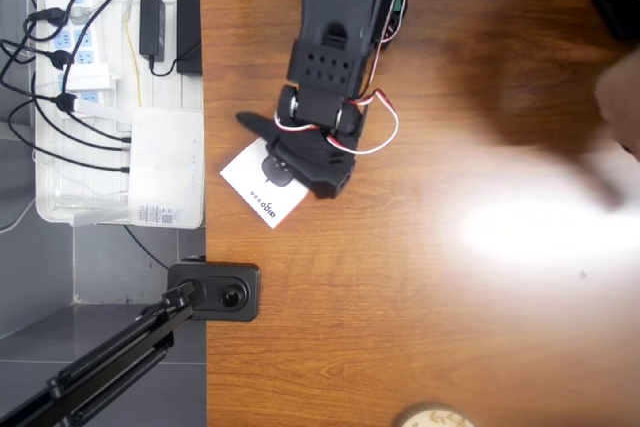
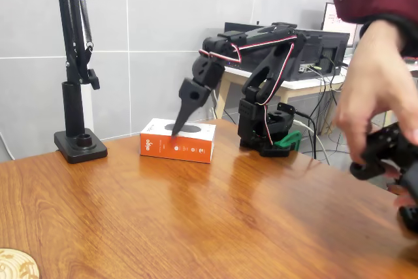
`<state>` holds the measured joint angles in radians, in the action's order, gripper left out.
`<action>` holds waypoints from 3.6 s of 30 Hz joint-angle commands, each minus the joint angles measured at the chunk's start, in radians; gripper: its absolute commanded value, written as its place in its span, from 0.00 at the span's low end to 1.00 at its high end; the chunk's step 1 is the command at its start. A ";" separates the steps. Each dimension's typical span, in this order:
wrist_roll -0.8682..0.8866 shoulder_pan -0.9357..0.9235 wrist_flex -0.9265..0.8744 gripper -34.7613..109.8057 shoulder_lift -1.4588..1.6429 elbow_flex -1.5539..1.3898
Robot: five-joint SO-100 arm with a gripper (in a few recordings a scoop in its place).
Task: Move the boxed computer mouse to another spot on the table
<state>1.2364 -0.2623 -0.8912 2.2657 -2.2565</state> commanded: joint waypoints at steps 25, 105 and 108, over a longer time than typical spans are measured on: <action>-0.788 0.132 2.658 0.24 0.012 -0.014; -0.836 0.095 2.658 0.24 0.842 -0.545; -0.836 0.095 2.658 0.24 0.842 -0.545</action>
<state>0.3927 -0.1641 1.7671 3.1078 -2.7995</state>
